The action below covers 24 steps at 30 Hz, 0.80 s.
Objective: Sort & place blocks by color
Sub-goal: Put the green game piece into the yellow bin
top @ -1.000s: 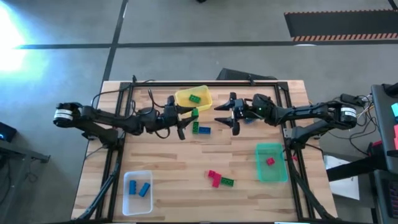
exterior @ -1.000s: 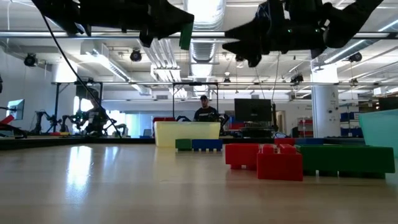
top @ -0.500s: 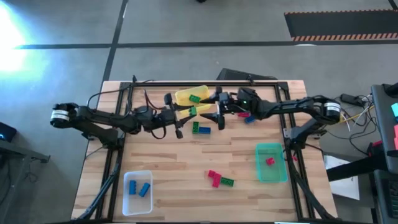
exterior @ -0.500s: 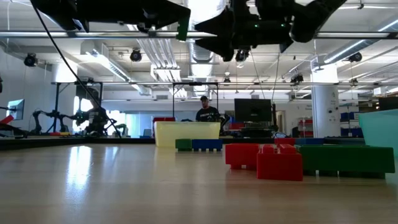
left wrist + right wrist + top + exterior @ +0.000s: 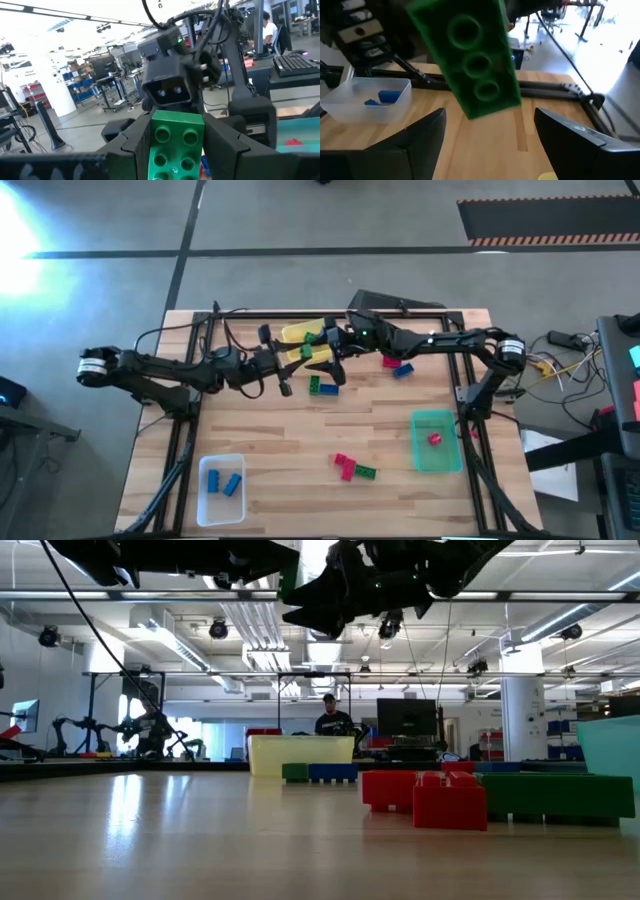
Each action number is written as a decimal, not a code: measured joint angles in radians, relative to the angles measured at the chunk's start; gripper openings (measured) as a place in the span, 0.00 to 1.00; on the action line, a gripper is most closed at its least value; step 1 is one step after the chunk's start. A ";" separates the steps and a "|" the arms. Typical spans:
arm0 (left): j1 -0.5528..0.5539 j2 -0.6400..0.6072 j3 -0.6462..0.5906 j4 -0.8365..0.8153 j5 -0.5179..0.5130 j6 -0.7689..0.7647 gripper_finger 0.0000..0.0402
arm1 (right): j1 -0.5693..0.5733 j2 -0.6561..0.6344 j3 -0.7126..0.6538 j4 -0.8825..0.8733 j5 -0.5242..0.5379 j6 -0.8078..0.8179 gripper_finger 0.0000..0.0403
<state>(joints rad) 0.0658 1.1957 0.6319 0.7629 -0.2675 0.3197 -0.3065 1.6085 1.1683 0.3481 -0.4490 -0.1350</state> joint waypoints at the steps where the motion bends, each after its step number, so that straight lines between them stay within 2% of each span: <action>1: 0.000 0.000 0.000 0.002 0.000 0.000 0.31 | 0.000 -0.002 0.009 -0.006 -0.001 -0.017 0.73; 10: 0.000 0.001 0.000 -0.034 -0.003 -0.083 0.31 | 0.001 -0.023 0.040 -0.005 -0.040 -0.043 0.66; 14: 0.000 0.002 0.003 -0.029 -0.003 -0.103 0.35 | 0.009 -0.023 0.040 0.030 -0.049 -0.067 0.55; 19: 0.000 0.001 0.002 -0.031 -0.003 -0.112 0.36 | 0.025 -0.023 0.040 0.047 -0.045 -0.068 0.30; 24: 0.000 0.000 0.002 -0.038 -0.003 -0.157 0.37 | 0.033 -0.023 0.039 0.039 -0.043 -0.055 0.31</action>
<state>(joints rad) 0.0655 1.1961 0.6338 0.7248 -0.2700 0.1631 -0.2731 1.5852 1.2072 0.3876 -0.4918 -0.1902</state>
